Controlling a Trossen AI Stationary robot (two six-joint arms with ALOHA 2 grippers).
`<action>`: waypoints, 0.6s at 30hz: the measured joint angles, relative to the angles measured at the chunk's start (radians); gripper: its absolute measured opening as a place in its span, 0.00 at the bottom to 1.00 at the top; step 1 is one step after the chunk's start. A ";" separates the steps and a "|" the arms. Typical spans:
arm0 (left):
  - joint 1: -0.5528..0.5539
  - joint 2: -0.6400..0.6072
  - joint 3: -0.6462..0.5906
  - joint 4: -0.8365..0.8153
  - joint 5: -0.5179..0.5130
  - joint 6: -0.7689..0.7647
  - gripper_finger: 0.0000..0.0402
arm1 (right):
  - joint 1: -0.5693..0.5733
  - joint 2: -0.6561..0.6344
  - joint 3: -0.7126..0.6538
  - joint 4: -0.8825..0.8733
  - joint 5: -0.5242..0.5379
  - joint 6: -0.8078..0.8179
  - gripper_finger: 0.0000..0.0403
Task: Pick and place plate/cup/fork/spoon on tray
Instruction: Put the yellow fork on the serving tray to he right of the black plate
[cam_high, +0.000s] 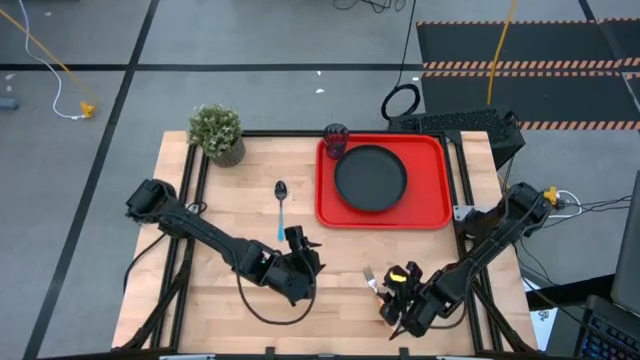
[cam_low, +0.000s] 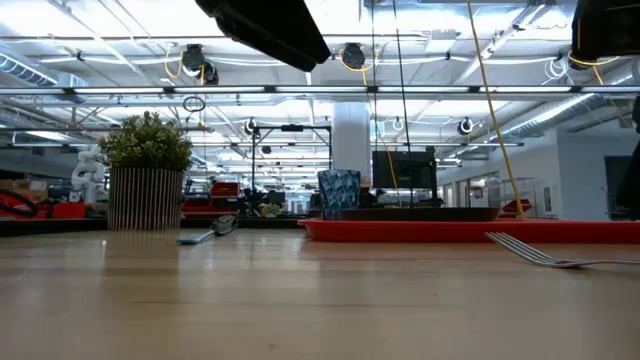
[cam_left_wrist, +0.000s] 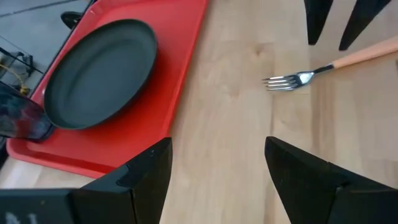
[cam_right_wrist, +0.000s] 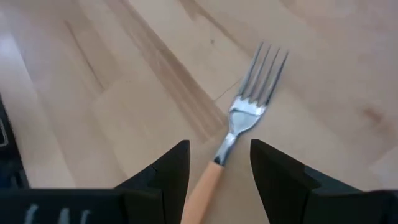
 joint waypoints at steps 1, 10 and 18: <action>-0.005 0.000 0.000 0.000 0.000 -0.004 0.64 | 0.001 0.010 0.000 0.012 0.000 0.015 0.40; -0.032 0.000 0.000 0.000 -0.001 -0.040 0.64 | -0.002 0.112 0.033 0.015 -0.060 0.092 0.40; -0.042 0.000 0.000 0.000 -0.001 -0.059 0.64 | -0.020 0.207 0.147 -0.108 -0.065 0.074 0.40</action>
